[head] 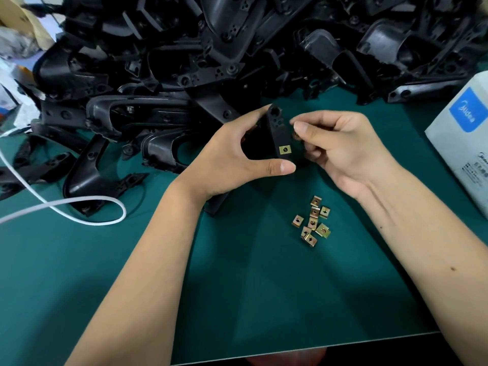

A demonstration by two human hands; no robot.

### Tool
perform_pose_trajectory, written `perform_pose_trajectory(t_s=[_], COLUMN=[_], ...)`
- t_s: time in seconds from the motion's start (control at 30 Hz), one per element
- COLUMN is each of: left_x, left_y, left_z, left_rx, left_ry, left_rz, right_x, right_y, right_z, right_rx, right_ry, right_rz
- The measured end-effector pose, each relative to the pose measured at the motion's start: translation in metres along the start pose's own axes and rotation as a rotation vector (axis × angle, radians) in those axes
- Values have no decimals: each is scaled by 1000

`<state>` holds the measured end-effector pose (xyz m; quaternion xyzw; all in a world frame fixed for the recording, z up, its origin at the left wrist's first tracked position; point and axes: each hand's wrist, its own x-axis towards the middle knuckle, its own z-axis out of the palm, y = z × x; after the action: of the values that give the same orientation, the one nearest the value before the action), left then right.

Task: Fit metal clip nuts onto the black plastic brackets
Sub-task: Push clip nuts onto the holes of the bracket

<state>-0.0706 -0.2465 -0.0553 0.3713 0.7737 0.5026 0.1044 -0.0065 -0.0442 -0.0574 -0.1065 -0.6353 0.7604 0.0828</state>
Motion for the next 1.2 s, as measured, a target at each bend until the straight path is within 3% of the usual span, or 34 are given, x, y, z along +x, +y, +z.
perform_pose_trajectory(t_s=[0.27,0.67,0.9,1.2], left_x=[1,1,0,0], left_y=[1,1,1,8], left_z=[3,1,1,5], left_rx=[13,33,51,114], left_ry=[-4,7,9,-77], left_rz=[-11,-16,-32,-81], right_x=[0,-1,-4,-7], right_y=[-1,-2,-3,-11], right_z=[2,3,3,6], right_rx=[200,311,227,136], right_ry=[139,-10,-27,87], right_rz=[-26,123,116,65])
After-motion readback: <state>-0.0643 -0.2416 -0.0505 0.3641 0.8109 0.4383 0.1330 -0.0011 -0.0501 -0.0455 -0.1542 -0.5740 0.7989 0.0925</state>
